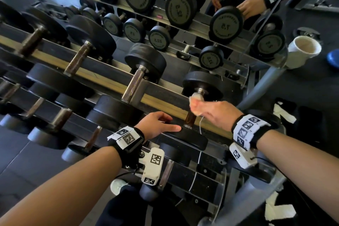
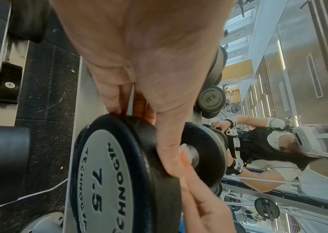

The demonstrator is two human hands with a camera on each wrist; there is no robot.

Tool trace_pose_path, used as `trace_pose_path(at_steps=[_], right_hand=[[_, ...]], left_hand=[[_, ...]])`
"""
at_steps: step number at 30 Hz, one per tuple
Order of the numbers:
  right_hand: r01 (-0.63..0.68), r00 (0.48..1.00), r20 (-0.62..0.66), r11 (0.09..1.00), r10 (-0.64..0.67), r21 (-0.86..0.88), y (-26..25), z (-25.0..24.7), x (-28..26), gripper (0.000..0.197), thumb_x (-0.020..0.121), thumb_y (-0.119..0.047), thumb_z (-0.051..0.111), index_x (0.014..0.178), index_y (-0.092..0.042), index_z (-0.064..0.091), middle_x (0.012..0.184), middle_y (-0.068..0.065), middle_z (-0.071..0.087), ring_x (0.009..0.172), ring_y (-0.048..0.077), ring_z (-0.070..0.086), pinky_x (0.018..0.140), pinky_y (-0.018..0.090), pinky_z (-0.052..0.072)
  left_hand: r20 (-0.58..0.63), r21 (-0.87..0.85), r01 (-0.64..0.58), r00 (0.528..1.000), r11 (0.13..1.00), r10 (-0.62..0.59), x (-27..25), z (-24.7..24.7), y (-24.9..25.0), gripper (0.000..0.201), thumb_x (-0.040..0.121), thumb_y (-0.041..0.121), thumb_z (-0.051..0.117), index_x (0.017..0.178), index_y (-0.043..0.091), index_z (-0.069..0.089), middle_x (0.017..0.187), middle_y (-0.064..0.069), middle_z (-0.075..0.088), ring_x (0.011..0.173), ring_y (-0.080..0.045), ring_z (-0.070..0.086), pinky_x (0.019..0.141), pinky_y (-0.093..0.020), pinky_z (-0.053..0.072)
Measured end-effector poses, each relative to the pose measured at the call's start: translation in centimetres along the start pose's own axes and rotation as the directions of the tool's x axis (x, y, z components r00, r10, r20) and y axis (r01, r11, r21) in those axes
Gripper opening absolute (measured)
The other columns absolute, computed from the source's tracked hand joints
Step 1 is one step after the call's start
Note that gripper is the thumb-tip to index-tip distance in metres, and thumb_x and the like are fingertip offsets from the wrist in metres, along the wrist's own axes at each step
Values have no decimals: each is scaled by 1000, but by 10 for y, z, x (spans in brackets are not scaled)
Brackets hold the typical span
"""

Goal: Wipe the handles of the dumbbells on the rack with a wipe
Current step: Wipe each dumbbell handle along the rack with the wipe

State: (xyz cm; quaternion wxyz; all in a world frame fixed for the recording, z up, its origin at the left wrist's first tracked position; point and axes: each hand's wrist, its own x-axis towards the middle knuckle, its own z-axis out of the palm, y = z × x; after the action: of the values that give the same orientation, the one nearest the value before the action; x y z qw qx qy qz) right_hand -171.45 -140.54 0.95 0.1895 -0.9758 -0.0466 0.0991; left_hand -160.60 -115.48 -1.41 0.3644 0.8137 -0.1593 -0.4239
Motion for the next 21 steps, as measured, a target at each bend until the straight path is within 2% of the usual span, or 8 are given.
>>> trace_pose_path(at_steps=[1,5,7,9,12,15,18,21], right_hand=[[44,997,67,998,-41,-39,-6,6,-5,40,102,-50,20,138,-50,35,112,-2,71,88,14,71,84,40,59],[217,945,288,954,-153,-207,-14,9,-11,54,98,-39,31,147,-55,18,149,-22,45,100,16,68,89,38,56],[215,963,231,917,-141,-336,-8,1,-5,51,101,-35,37,145,-54,21,123,-12,63,82,16,68,76,37,59],[34,999,49,971,-23,-236,0,-11,4,39,103,-41,30,140,-48,41,104,-9,67,83,17,68,80,40,58],[-105,994,7,989,107,-100,9,-18,10,41,104,-31,36,142,-41,47,146,-17,50,125,15,58,102,41,48],[12,997,81,989,0,-147,-2,0,0,40,103,-44,25,140,-44,41,120,-1,67,100,24,69,85,33,53],[125,959,272,980,-79,-155,-19,5,-9,46,103,-33,37,146,-51,33,145,-17,51,108,17,65,95,35,52],[-45,988,138,983,70,-177,-12,-12,3,45,100,-53,21,142,-51,36,124,-7,65,101,18,67,90,31,49]], left_hand=[[-1,4,-2,1000,1000,2,0,0,1,61,62,57,83,114,31,64,109,11,65,101,-6,60,90,-28,47],[-3,17,0,1000,1000,0,-1,1,2,62,63,56,82,116,31,63,111,12,64,102,-6,59,93,-30,47],[2,1,0,1000,1000,0,-1,1,2,61,62,56,83,115,30,64,112,10,64,104,-7,59,97,-33,47],[7,-5,-1,1000,1000,1,-1,0,1,62,61,57,83,114,30,64,113,10,65,105,-9,60,100,-36,47],[20,1,-1,1000,1000,1,-1,0,-1,67,57,63,82,113,32,64,113,10,64,105,-9,60,100,-37,48],[7,-19,3,1000,1000,-3,-1,0,0,78,42,71,81,108,34,65,110,11,66,103,-7,61,99,-35,48],[-1,-22,8,1000,1000,-8,-2,1,0,73,46,68,82,109,33,65,110,12,66,103,-6,61,99,-34,48],[1,-23,11,1000,1000,-11,-3,1,1,63,57,60,84,110,32,65,112,10,65,104,-8,61,100,-36,48]])
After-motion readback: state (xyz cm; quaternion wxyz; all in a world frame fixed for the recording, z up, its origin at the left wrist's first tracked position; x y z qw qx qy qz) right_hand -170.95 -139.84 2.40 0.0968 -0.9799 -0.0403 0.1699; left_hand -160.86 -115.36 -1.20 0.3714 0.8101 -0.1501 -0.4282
